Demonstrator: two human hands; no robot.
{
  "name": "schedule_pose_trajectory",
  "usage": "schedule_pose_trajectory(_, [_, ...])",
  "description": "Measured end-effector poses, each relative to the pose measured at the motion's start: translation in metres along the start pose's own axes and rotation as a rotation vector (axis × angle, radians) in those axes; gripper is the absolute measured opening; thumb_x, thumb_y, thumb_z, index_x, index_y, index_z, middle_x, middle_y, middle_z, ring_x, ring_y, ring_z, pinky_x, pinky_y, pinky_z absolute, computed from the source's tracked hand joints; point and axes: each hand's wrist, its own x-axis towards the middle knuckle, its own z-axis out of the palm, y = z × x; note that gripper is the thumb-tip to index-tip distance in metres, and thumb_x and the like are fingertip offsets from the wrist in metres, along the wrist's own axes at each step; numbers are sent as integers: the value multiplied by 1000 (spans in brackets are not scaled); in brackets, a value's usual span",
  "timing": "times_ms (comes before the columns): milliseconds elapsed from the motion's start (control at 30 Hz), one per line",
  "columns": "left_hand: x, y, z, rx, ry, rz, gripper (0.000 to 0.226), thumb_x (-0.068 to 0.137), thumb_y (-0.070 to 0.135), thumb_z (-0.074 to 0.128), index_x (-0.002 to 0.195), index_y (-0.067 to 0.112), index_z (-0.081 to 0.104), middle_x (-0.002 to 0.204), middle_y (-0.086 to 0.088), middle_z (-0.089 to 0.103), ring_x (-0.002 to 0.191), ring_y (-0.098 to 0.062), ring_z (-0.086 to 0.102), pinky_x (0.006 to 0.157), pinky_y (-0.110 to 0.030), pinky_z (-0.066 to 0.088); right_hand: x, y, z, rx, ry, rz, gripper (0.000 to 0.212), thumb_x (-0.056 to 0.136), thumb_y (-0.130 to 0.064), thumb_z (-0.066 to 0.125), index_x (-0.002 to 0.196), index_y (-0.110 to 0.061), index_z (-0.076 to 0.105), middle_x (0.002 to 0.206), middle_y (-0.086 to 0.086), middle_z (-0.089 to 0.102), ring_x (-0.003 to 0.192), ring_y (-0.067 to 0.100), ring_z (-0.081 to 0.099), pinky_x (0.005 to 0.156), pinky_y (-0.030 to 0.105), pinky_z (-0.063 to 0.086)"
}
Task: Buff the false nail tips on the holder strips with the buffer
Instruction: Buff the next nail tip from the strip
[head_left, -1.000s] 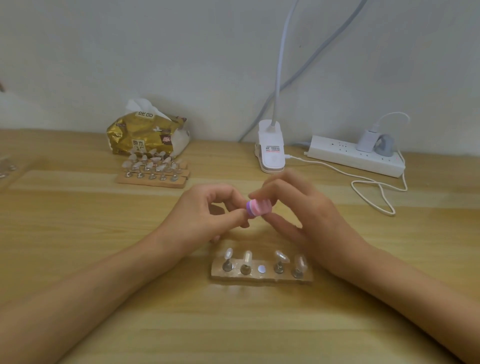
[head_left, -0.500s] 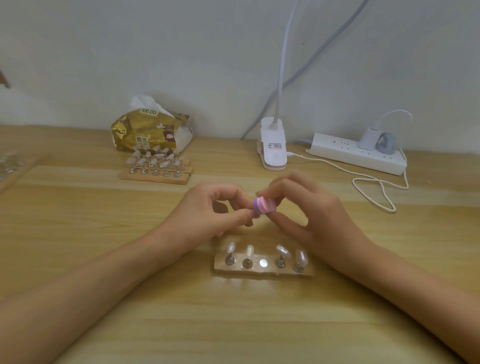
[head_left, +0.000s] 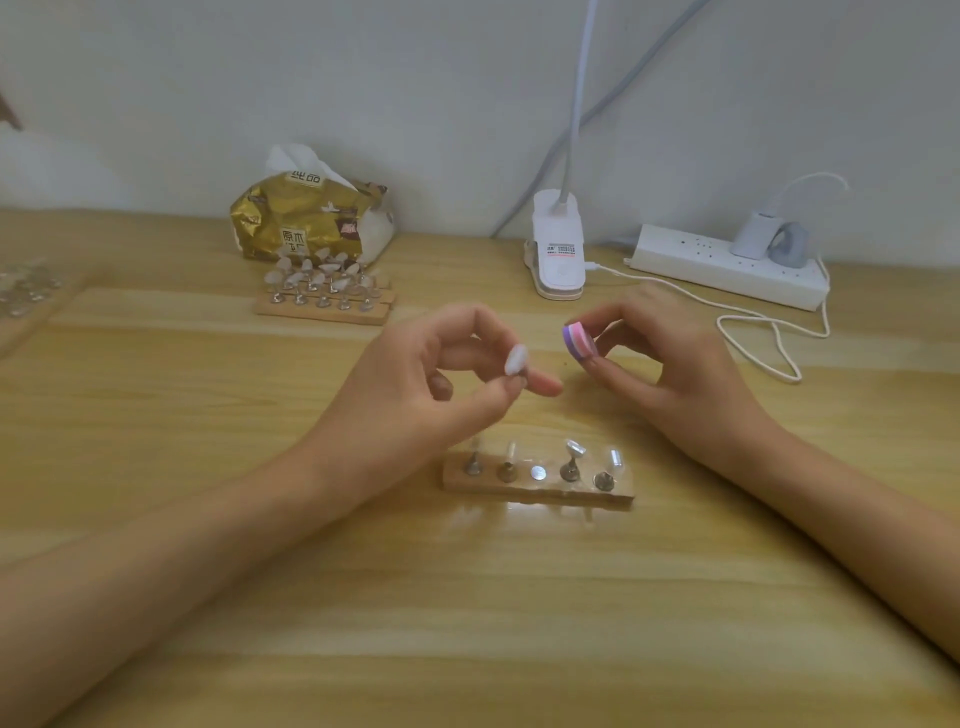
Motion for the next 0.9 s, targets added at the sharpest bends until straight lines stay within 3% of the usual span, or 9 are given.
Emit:
schedule_pose_trajectory(67, [-5, 2, 1, 55, -35, 15, 7, 87, 26, 68, 87, 23, 62, 101, 19, 74, 100, -6, 66, 72, -30, 38, -2, 0, 1, 6, -24, -13, 7, 97, -11, 65, 101, -6, 69, 99, 2, 61, 88, 19, 64, 84, 34, 56])
schedule_pose_trajectory(133, [-10, 2, 5, 136, -82, 29, 8, 82, 33, 71, 85, 29, 66, 104, 21, 70, 109, -7, 60, 80, -20, 38, -3, 0, 1, 11, -46, -18, 7, 97, -11, 65, 102, -7, 68, 99, 1, 60, 87, 20, 65, 85, 36, 56])
schedule_pose_trajectory(200, [-14, 0, 11, 172, -129, 7, 10, 80, 27, 78, 81, 31, 68, 101, 16, 65, 105, -10, 58, 75, -14, 40, -4, 1, 1, 9, -62, -25, 6, 97, -10, 65, 102, -7, 67, 100, 1, 59, 87, 20, 65, 85, 37, 56])
schedule_pose_trajectory(433, [-12, -7, 16, 267, -140, -85, 16, 78, 15, 77, 76, 27, 67, 85, 10, 64, 84, -15, 57, 71, -20, 43, -5, 3, 2, -1, -86, -45, 8, 95, -4, 67, 101, -9, 67, 101, 2, 60, 87, 19, 66, 83, 37, 56])
schedule_pose_trajectory(567, [-14, -6, 15, 242, -112, -103, 17, 77, 12, 77, 75, 25, 66, 84, 9, 65, 74, -11, 57, 63, -16, 42, -6, 2, 1, -8, -92, -59, 8, 95, -4, 66, 100, -10, 67, 101, 1, 60, 87, 18, 65, 84, 36, 56])
schedule_pose_trajectory(700, [-17, -6, 10, 304, -97, -84, 17, 78, 11, 75, 75, 25, 65, 81, 17, 61, 69, -4, 54, 62, -9, 38, -7, 2, 3, -11, -100, -50, 6, 97, -6, 65, 101, -10, 68, 101, 1, 60, 86, 19, 64, 83, 39, 56])
schedule_pose_trajectory(900, [-21, -6, 6, 335, -92, -63, 19, 79, 9, 76, 76, 24, 64, 81, 14, 61, 69, -5, 55, 61, -9, 37, -7, 4, 2, -16, -107, -59, 8, 97, -5, 65, 101, -11, 68, 101, -1, 60, 86, 18, 64, 82, 39, 55])
